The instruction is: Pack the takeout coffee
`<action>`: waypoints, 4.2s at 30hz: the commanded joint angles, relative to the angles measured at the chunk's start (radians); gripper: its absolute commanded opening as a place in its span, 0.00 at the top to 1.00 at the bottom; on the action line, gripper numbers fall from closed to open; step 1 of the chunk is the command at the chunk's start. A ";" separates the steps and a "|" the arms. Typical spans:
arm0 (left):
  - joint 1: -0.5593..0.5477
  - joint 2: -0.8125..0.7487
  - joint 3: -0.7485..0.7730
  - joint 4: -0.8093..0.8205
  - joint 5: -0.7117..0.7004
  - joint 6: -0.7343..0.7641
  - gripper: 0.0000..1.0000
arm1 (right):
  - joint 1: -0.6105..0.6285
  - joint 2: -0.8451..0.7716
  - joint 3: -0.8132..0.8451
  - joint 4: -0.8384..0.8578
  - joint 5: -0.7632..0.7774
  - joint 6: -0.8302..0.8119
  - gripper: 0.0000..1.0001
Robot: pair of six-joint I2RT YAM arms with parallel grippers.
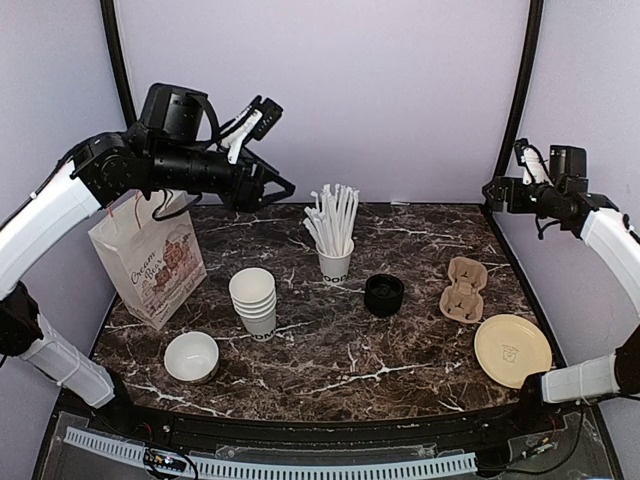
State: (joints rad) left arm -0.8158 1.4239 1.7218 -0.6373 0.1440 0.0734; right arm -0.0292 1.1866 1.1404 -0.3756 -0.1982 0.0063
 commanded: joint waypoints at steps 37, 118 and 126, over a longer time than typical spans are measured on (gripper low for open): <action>-0.185 0.159 -0.211 -0.421 -0.256 -0.096 0.61 | -0.037 -0.122 -0.426 0.247 -0.302 -0.242 0.04; -0.056 0.293 -0.079 -0.520 -0.211 -0.101 1.00 | -0.033 -0.045 -0.424 0.242 -0.367 -0.270 0.06; -0.029 0.307 -0.061 -0.517 -0.642 -0.041 1.00 | 0.171 0.044 -0.278 0.101 -0.389 -0.330 0.12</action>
State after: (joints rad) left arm -0.8742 1.7206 1.6424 -1.1316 -0.1951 -0.0158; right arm 0.0616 1.1976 0.7845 -0.2268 -0.5583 -0.2810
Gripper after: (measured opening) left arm 0.034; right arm 0.884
